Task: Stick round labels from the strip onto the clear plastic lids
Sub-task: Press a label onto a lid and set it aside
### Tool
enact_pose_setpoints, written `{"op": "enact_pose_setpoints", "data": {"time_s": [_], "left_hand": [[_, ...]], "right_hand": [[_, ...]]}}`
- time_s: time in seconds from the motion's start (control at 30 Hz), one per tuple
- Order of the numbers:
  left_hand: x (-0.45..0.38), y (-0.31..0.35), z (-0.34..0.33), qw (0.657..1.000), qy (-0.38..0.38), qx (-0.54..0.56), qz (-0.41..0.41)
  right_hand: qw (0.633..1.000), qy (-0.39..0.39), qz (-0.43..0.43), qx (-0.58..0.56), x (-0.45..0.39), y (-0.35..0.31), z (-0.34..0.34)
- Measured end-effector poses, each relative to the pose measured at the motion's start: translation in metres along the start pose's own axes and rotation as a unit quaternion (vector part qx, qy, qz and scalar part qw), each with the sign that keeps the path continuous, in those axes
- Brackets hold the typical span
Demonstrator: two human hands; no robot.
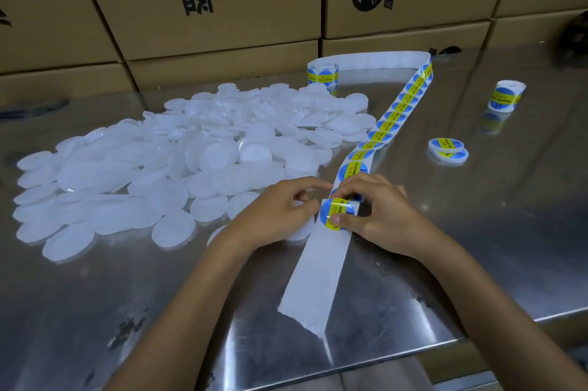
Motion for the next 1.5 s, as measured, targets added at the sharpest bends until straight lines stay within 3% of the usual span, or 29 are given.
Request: {"op": "enact_pose_setpoints", "data": {"time_s": [0.4, 0.6, 0.83, 1.07, 1.23, 1.37, 1.5], "left_hand": [[-0.006, -0.001, -0.006, 0.998, -0.004, -0.060, -0.025], [-0.008, -0.002, -0.005, 0.997, -0.005, -0.069, -0.025], [-0.008, -0.005, -0.005, 0.998, -0.013, -0.067, -0.008], [-0.007, -0.003, -0.003, 0.999, -0.012, -0.047, -0.007], [-0.008, -0.010, 0.024, 0.989, 0.084, 0.122, -0.001], [-0.005, -0.017, 0.042, 0.936, 0.202, 0.288, 0.030], [-0.005, -0.029, 0.042, 0.868, 0.238, 0.429, 0.075]], "right_hand": [[0.994, 0.095, 0.037, -0.030, 0.011, -0.010, 0.017], [0.989, 0.063, 0.016, -0.136, 0.014, -0.011, 0.017], [0.936, -0.001, -0.020, -0.352, 0.014, -0.010, 0.020], [0.872, -0.031, -0.084, -0.482, 0.013, 0.000, 0.017], [0.865, -0.038, -0.096, -0.491, 0.000, -0.004, 0.018], [0.885, -0.041, -0.096, -0.454, -0.024, -0.021, 0.024], [0.887, -0.019, -0.106, -0.450, -0.047, -0.039, 0.019]]}}
Point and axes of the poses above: each hand's wrist, its own x-axis away from the middle knuckle, its own z-axis out of the back of the hand, y = z × x, the point moved 8 cm from there along -x, towards the middle knuckle, and after that the axes turned 6 degrees about -z, right-handed, at the moved point
